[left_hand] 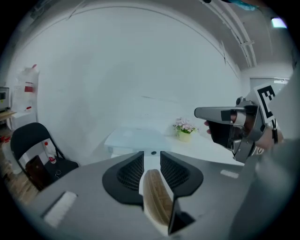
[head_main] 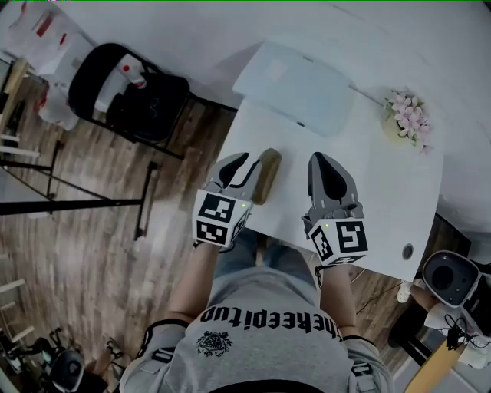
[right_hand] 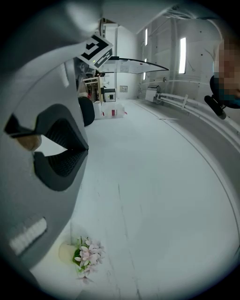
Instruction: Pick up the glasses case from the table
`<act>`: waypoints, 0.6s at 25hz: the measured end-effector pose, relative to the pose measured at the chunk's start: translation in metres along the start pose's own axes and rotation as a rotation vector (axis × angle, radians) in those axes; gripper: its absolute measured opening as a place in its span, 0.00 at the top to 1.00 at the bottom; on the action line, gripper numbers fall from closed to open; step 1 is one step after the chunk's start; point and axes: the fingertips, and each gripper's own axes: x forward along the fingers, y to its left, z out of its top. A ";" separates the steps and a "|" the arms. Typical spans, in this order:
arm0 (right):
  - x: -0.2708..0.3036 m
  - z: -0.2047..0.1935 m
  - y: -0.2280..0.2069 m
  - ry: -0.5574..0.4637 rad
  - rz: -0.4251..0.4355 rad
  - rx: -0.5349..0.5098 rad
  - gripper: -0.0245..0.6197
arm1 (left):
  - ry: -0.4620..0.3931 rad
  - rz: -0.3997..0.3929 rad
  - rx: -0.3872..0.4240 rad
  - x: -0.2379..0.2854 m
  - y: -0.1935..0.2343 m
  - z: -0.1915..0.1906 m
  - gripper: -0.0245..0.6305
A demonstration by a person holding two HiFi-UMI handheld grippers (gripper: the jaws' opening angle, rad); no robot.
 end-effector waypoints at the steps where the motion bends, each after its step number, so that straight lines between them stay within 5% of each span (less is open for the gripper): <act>1: 0.002 -0.001 0.000 0.004 -0.008 0.002 0.96 | 0.020 -0.014 -0.005 0.004 0.000 -0.005 0.76; 15: 0.009 -0.012 -0.010 0.040 -0.104 0.018 0.96 | 0.205 -0.158 -0.023 0.048 -0.012 -0.055 0.55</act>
